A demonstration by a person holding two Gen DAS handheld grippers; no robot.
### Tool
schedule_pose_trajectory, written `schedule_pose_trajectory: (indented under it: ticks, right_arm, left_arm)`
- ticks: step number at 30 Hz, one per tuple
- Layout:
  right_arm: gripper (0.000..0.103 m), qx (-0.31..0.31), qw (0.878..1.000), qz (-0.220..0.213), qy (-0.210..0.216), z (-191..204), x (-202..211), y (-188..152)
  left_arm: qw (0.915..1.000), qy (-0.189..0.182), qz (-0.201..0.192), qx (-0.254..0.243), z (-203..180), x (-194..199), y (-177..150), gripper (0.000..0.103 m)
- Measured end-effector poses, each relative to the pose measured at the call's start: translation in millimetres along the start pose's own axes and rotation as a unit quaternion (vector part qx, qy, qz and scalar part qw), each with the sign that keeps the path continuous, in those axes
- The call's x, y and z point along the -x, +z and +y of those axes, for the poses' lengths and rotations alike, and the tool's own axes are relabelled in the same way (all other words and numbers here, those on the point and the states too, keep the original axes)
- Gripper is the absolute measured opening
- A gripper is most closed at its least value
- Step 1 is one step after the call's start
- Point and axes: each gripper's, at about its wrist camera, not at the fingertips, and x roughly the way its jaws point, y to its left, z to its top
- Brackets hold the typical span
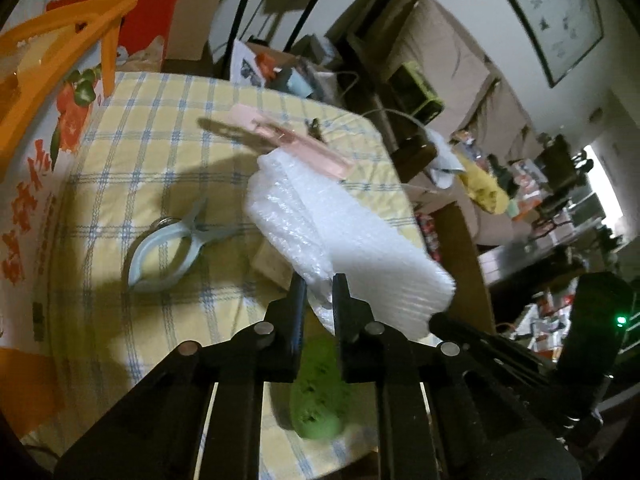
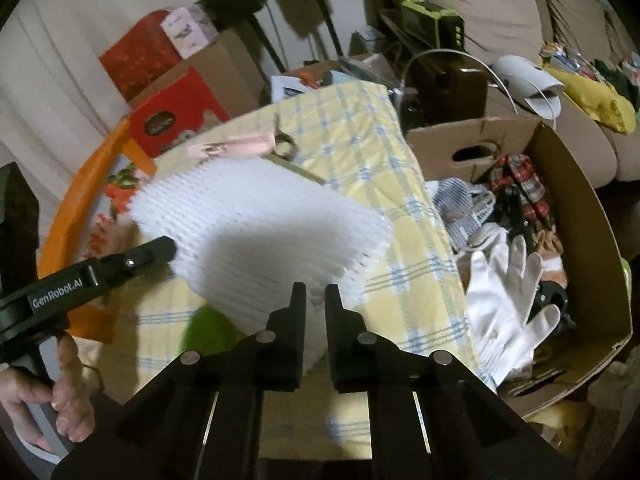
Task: Organize objects
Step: 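Grasp the white foam mesh sheet with the left gripper and lift it, then carry the foam sheet into the basket and open the left gripper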
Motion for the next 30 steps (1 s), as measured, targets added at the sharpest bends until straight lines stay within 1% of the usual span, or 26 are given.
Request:
schedule_pose_trajectory:
  ticks: [4, 6, 9, 10, 11, 12, 13, 18, 19, 20, 23, 25, 30]
  right_arm:
    - [0.007, 0.011, 1.0, -0.01, 0.007, 14, 13, 2]
    - [0.007, 0.017, 1.0, -0.014, 0.007, 20, 20, 2]
    - [0.016, 0.031, 0.999, -0.024, 0.005, 28, 29, 2]
    - [0.03, 0.039, 0.999, -0.03, 0.007, 33, 33, 0]
    - [0.047, 0.043, 0.998, -0.033, 0.008, 35, 35, 0]
    - [0.052, 0.049, 0.998, -0.039, 0.005, 38, 38, -1]
    - [0.053, 0.054, 0.998, -0.043, 0.0, 41, 40, -1]
    - [0.053, 0.045, 0.998, -0.048, 0.008, 35, 48, 2]
    - [0.049, 0.043, 0.998, -0.046, 0.013, 34, 48, 2]
    - [0.039, 0.042, 0.998, -0.044, 0.018, 34, 48, 3]
    - [0.027, 0.046, 0.998, -0.04, 0.031, 40, 48, 3]
    - [0.024, 0.055, 0.997, -0.043, 0.036, 50, 50, 3]
    - [0.024, 0.083, 0.994, -0.047, 0.062, 81, 52, 4]
  left_arm:
    - [0.9994, -0.03, -0.015, 0.001, -10, 26, 4, 0.011]
    - [0.999, -0.038, -0.023, -0.003, -15, 36, 7, 0.011]
    - [0.9982, -0.048, -0.035, -0.012, -22, 52, 13, 0.011]
    - [0.998, -0.05, -0.038, -0.014, -23, 56, 14, 0.011]
    - [0.9977, -0.052, -0.038, -0.017, -25, 59, 15, 0.011]
    - [0.9976, -0.054, -0.039, -0.019, -25, 62, 14, 0.011]
    - [0.9975, -0.055, -0.038, -0.021, -26, 64, 14, 0.011]
    - [0.9971, -0.058, -0.037, -0.031, -20, 77, 12, 0.011]
    - [0.997, -0.059, -0.039, -0.033, -18, 81, 11, 0.011]
    - [0.9968, -0.059, -0.042, -0.034, -16, 85, 12, 0.011]
    - [0.9961, -0.064, -0.048, -0.036, -12, 98, 12, 0.011]
    - [0.9956, -0.069, -0.052, -0.038, -8, 107, 13, 0.011]
    - [0.9942, -0.071, -0.072, -0.034, 10, 139, 15, 0.011]
